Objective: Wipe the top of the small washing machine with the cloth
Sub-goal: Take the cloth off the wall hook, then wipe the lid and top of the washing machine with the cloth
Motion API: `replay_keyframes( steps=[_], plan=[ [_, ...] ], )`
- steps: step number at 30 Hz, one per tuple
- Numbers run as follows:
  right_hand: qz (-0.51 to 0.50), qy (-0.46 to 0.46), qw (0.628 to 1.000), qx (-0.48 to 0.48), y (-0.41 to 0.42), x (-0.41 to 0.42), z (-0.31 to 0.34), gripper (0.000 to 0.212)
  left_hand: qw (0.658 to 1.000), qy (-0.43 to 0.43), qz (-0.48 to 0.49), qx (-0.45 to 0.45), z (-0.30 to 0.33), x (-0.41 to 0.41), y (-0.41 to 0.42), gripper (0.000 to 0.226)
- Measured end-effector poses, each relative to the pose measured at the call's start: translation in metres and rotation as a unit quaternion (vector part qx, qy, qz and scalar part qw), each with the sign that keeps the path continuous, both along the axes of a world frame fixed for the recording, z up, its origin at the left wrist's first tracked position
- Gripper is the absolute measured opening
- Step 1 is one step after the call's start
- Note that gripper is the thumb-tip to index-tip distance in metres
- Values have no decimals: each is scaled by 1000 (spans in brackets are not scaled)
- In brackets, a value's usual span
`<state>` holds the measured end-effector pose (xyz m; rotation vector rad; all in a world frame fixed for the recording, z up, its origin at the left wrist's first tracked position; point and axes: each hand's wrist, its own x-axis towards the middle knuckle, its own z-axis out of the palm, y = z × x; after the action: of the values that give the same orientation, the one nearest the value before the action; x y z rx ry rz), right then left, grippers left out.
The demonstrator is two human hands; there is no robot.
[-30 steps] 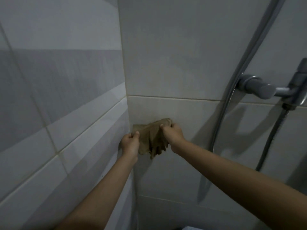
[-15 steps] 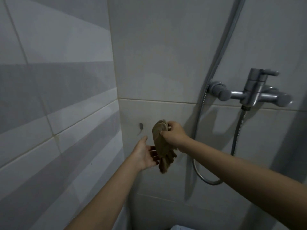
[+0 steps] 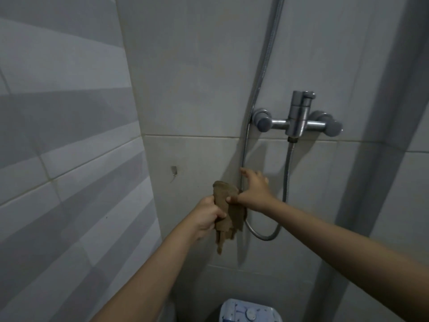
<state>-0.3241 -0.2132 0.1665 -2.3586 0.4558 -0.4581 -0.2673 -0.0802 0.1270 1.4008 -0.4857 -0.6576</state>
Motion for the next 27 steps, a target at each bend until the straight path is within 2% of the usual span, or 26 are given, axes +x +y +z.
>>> replay_keyframes(
  steps=[2, 3, 5, 7, 8, 10, 12, 14, 16, 19, 21, 23, 25, 27],
  plan=[
    [56, 76, 996, -10, -12, -11, 5, 104, 989, -106, -31, 96, 2, -9, 0, 43],
    [77, 105, 991, -16, -18, -17, 4, 101, 980, -140, -48, 131, 2, -16, -1, 45],
    [104, 123, 987, -25, -23, -19, 1, 78, 970, -155, -67, 173, 3, -19, 0, 38],
    [124, 93, 987, -31, -27, -26, -4, 43, 969, -146, -55, 194, -1, -27, -1, 38],
    [133, 72, 988, -31, -28, -29, -7, 32, 969, -145, -41, 196, -4, -31, -1, 42],
    [149, 45, 988, -20, -30, -34, -12, 27, 970, -142, -3, 198, -15, -36, -3, 47],
    [149, 25, 989, -8, -30, -40, -17, 23, 964, -146, 83, 208, -28, -37, -8, 48],
    [111, -13, 993, -22, -32, -46, -23, 22, 947, -146, 183, 222, -41, -39, -13, 34],
    [71, -53, 994, -65, -35, -51, -31, 21, 957, -69, 187, 209, -49, -45, -17, 24],
    [94, -75, 985, -123, -34, -64, -43, 21, 971, 181, 97, 120, -57, -52, -24, 43],
    [145, -50, 980, -127, -30, -72, -57, 27, 959, 273, 71, 31, -63, -55, -30, 53],
    [195, -14, 975, -105, -26, -77, -76, 26, 947, 314, 61, -26, -73, -54, -39, 60],
    [234, 5, 971, -50, -25, -81, -96, 19, 944, 324, 58, -32, -82, -55, -42, 61],
    [230, 1, 973, 9, -30, -80, -113, 13, 946, 320, 49, -29, -95, -51, -44, 64]
  ],
)
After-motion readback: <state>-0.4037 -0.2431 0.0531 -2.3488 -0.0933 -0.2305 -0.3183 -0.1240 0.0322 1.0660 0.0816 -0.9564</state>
